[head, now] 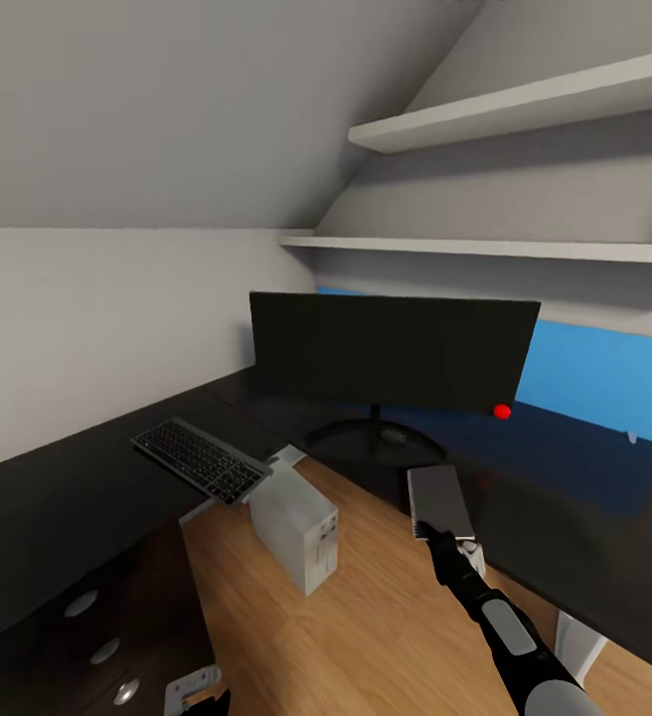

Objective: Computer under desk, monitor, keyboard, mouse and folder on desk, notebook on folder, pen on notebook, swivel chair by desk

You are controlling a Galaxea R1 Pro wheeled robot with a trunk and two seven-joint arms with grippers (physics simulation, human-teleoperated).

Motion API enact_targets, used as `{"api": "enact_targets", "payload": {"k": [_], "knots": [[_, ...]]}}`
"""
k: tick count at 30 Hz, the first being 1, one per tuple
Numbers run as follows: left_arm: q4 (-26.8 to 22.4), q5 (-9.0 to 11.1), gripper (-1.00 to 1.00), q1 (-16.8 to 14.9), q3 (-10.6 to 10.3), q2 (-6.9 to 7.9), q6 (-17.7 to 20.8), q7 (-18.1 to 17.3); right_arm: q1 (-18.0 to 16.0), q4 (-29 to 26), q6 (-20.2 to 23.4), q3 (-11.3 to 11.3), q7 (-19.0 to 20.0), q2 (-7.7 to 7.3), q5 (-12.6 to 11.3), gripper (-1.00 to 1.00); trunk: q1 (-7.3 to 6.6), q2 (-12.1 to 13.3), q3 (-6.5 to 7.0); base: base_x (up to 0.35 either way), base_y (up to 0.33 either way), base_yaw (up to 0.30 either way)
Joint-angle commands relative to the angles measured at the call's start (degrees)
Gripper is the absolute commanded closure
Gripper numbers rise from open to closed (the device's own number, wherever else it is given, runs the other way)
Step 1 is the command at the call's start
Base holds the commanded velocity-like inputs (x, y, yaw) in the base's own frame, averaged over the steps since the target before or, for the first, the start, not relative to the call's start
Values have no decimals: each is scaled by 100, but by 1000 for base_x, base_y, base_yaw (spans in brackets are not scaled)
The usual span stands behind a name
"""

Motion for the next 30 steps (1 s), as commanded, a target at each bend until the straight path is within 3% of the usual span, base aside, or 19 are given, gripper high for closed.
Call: {"api": "enact_targets", "payload": {"k": [1,4,16,25,30], "knots": [[0,51,-100,-4,-48,6,-25,23,-4,0,59,-32,9,6,-41,100,-23,38,13,0,0,0],[0,52,-100,-4,-48,6,-25,23,-4,0,67,-26,8,6,-39,100,-89,159,66,0,0,0],[0,52,-100,-4,-49,6,-20,23,-4,-7,84,64,0,-1,13,100,-89,159,66,0,0,0],[0,52,-100,-4,-48,6,-19,23,-4,-39,85,832,-5,-27,201,100,-89,159,66,0,0,0],[0,52,-100,-4,-50,6,-18,23,-4,-44,71,1029,31,-26,214,100,-89,159,66,0,0,0]]}}
